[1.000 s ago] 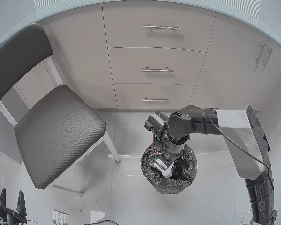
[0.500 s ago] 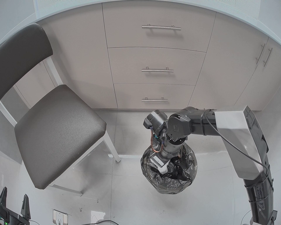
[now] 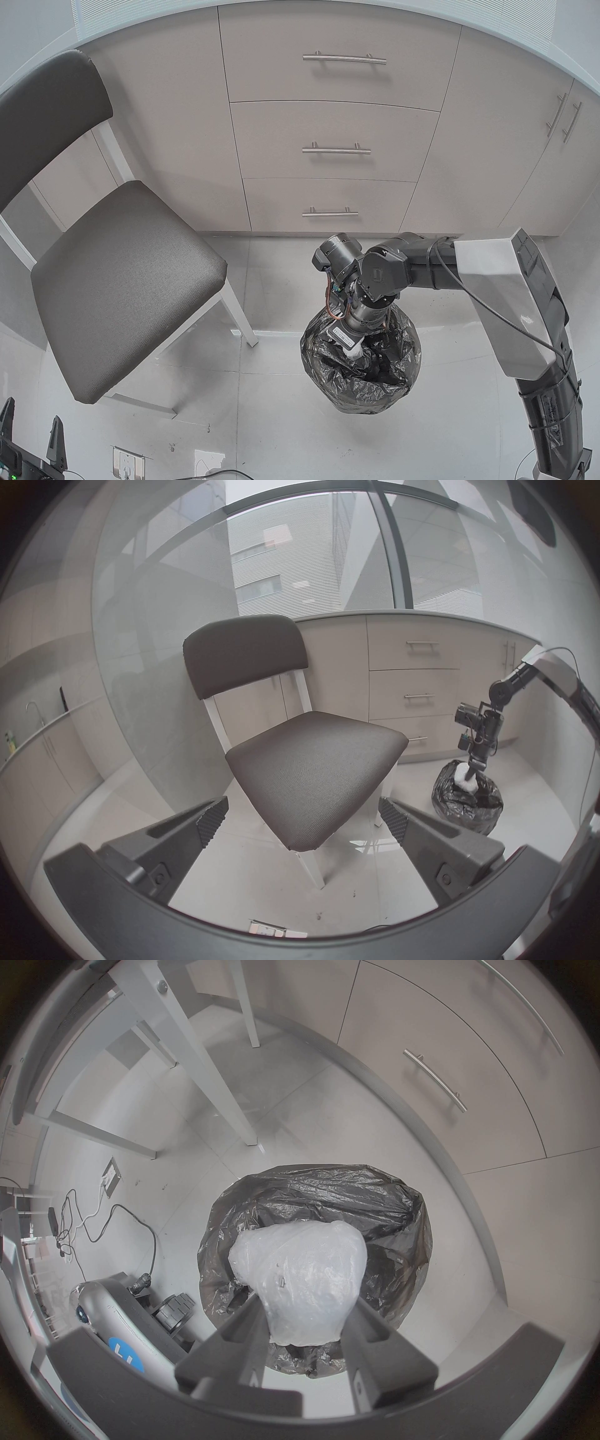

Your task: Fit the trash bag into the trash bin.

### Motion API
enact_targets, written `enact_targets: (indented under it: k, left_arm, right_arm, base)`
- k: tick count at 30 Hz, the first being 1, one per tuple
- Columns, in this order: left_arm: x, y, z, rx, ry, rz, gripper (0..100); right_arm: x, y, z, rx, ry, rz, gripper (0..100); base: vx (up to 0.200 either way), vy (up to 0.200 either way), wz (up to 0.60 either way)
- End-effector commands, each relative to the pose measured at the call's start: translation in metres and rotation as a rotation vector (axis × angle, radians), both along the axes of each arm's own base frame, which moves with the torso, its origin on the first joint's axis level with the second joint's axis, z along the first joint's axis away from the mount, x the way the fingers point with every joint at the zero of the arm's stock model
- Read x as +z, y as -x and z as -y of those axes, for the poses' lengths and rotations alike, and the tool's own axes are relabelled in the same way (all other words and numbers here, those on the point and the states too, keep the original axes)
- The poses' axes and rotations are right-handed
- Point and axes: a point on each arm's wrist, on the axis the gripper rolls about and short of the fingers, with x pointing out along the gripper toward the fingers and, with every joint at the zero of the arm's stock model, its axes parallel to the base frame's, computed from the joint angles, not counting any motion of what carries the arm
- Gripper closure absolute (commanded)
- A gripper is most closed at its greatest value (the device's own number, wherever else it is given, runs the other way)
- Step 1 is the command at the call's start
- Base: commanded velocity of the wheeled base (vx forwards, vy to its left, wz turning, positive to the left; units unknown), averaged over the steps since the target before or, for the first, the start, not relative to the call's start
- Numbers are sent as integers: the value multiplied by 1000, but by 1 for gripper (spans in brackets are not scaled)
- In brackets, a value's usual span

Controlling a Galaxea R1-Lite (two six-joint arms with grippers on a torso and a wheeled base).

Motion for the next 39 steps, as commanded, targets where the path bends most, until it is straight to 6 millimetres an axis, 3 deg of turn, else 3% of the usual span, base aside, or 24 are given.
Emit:
enact_targets:
  k: [1, 8, 13, 22, 33, 34, 39]
  left_arm:
    - [0, 1, 0, -13, -43, 12, 0]
    - [0, 1, 0, 2, 24, 18, 0]
    - [1, 2, -2, 103, 21, 25, 0]
    - [-1, 1, 2, -78, 16, 16, 0]
    - [0, 1, 2, -82, 49, 20, 0]
    - [0, 1, 2, -82, 52, 20, 0]
    - [0, 1, 2, -82, 54, 20, 0]
  right_arm:
    - [-5, -3, 1, -4, 3, 2, 100]
    - [-7, -4, 1, -6, 2, 0, 100]
    - [-5, -3, 1, -6, 1, 1, 100]
    - [-6, -3, 0, -4, 3, 2, 100]
    - [-12, -11, 7, 2, 13, 8, 100]
    - [-12, -11, 7, 0, 13, 8, 0]
    - [-12, -11, 7, -4, 10, 9, 0]
  base:
    - [0, 0, 0]
    - [0, 0, 0]
    - [0, 0, 0]
    - [0, 0, 0]
    - [0, 0, 0]
    - [0, 0, 0]
    - [0, 0, 0]
